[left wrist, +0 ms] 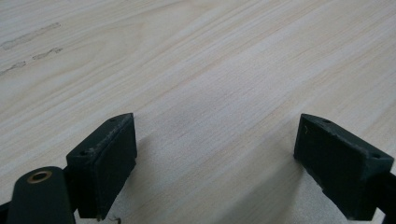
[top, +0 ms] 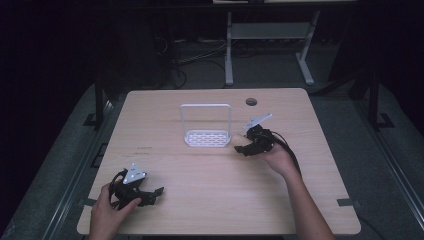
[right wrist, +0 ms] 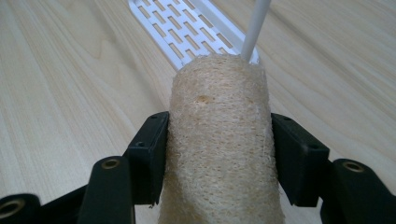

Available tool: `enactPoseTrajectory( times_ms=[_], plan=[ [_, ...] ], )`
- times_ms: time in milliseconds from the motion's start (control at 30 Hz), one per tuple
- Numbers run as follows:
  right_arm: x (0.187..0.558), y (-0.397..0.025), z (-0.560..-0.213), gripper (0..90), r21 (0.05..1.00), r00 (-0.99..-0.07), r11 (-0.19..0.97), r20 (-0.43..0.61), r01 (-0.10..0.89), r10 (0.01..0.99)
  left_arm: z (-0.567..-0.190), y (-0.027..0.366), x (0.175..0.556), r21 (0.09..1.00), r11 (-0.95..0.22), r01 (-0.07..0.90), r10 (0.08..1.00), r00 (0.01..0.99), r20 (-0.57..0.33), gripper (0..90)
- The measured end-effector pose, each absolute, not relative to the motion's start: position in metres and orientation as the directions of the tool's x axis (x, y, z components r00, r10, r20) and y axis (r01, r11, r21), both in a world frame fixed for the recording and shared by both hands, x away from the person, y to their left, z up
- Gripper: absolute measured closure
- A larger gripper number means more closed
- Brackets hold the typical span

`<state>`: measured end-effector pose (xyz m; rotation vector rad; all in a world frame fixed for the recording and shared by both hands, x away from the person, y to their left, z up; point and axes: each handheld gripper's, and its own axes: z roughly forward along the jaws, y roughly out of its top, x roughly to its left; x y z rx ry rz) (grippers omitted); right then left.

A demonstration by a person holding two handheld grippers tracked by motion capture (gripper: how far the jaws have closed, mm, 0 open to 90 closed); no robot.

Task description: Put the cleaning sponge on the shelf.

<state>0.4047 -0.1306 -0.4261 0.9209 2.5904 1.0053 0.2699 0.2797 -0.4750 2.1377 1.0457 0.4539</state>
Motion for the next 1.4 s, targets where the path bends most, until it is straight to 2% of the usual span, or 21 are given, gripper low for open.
enactPoseTrajectory(
  times_ms=[633,1400],
  plan=[
    [0.406,-0.098,-0.425,41.0,0.677,-0.81,0.588,0.021,0.443,0.585,-0.475,0.28,0.27,0.723,-0.426,0.544,0.791,0.612,0.005,12.7],
    [0.413,-0.051,-0.429,41.0,0.687,-0.803,0.582,0.004,0.435,0.595,-0.475,0.28,0.27,0.722,-0.426,0.544,0.791,0.612,0.006,12.7]
  ],
)
